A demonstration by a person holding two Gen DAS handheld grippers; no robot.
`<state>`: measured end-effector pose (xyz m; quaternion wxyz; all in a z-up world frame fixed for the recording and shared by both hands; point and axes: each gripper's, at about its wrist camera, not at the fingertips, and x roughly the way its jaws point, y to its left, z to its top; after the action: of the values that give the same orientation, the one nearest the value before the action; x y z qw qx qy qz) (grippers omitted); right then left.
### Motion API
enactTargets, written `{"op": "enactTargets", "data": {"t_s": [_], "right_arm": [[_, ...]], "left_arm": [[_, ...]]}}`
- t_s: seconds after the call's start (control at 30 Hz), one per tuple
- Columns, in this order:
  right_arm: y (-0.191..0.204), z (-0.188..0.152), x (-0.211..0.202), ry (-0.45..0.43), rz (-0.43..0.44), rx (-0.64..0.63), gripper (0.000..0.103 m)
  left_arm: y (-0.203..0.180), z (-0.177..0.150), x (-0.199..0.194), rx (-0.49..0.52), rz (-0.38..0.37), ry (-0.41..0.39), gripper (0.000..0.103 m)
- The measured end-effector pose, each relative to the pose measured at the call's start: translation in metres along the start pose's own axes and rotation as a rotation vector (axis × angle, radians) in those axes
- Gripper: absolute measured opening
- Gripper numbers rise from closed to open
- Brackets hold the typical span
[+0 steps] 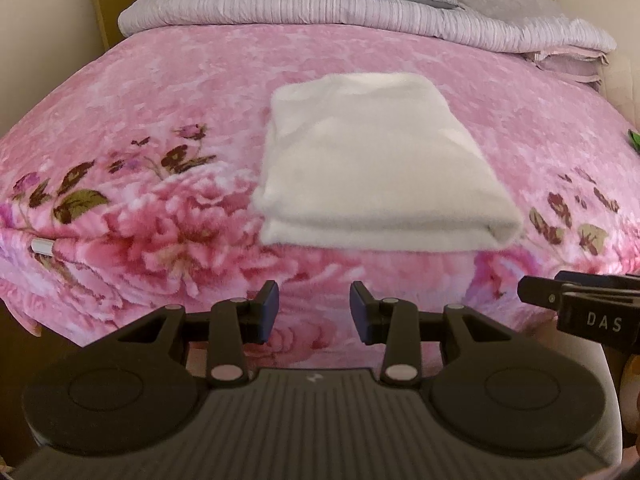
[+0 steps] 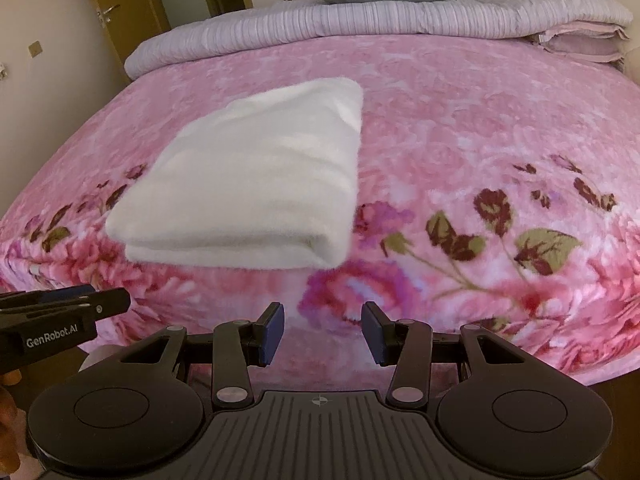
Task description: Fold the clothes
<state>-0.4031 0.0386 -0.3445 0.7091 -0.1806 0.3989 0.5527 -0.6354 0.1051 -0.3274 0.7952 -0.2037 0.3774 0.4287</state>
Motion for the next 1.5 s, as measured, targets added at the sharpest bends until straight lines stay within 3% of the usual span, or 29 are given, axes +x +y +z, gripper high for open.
{"op": "enactTargets", "data": {"t_s": [1.0, 1.13, 1.3, 1.43, 1.5], "right_arm": [[-0.007, 0.002, 0.003, 0.008, 0.019, 0.02, 0.047], [-0.023, 0.002, 0.003, -0.004, 0.031, 0.05, 0.047], [-0.062, 0.002, 0.009, -0.022, 0.044, 0.173, 0.047], [-0.084, 0.007, 0.01, -0.057, 0.124, 0.239, 0.047], [-0.091, 0.012, 0.01, -0.085, 0.16, 0.259, 0.047]], "left_arm": [[-0.009, 0.001, -0.003, 0.038, -0.011, 0.008, 0.038], [0.016, 0.012, -0.008, -0.039, -0.074, -0.035, 0.038], [0.062, 0.02, -0.004, -0.23, -0.178, -0.044, 0.039], [0.09, 0.022, 0.006, -0.354, -0.248, -0.031, 0.039], [0.097, 0.028, 0.01, -0.368, -0.267, -0.044, 0.039]]}}
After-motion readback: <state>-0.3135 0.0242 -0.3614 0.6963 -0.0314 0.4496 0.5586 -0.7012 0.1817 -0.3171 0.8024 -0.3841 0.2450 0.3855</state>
